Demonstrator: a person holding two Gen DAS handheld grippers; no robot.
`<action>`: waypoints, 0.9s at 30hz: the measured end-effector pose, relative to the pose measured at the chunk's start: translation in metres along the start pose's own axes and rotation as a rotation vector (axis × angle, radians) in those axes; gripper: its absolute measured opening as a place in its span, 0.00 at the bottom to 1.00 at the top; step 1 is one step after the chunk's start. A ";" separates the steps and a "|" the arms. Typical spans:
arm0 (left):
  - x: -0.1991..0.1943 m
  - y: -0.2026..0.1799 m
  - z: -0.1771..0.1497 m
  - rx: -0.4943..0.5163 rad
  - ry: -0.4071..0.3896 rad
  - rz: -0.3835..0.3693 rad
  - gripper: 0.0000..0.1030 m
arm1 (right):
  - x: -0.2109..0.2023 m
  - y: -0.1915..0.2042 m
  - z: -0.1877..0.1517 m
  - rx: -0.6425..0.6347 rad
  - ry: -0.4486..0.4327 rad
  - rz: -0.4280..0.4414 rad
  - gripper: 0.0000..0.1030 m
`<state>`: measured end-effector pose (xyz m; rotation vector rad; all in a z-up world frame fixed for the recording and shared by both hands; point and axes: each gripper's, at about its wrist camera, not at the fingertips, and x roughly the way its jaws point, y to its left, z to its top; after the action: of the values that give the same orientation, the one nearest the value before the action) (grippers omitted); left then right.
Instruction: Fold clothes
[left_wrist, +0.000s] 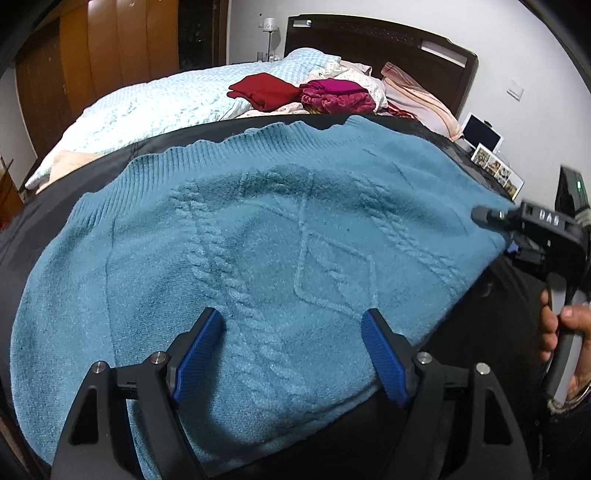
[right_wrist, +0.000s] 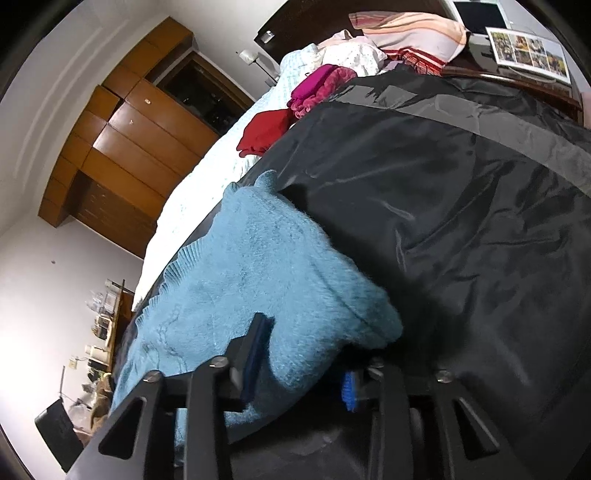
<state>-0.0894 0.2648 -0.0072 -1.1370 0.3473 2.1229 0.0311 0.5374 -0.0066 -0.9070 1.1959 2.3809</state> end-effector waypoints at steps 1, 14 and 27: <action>0.000 -0.001 -0.001 0.010 -0.001 0.006 0.79 | 0.001 0.003 0.000 -0.010 0.000 -0.004 0.53; -0.002 -0.003 -0.006 0.015 -0.021 0.008 0.80 | -0.019 0.000 -0.009 -0.033 -0.034 -0.090 0.59; -0.002 -0.003 -0.007 0.013 -0.026 0.010 0.81 | -0.014 -0.006 0.004 -0.036 -0.061 -0.094 0.59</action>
<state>-0.0823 0.2627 -0.0095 -1.1012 0.3542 2.1395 0.0433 0.5445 0.0014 -0.8747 1.0671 2.3453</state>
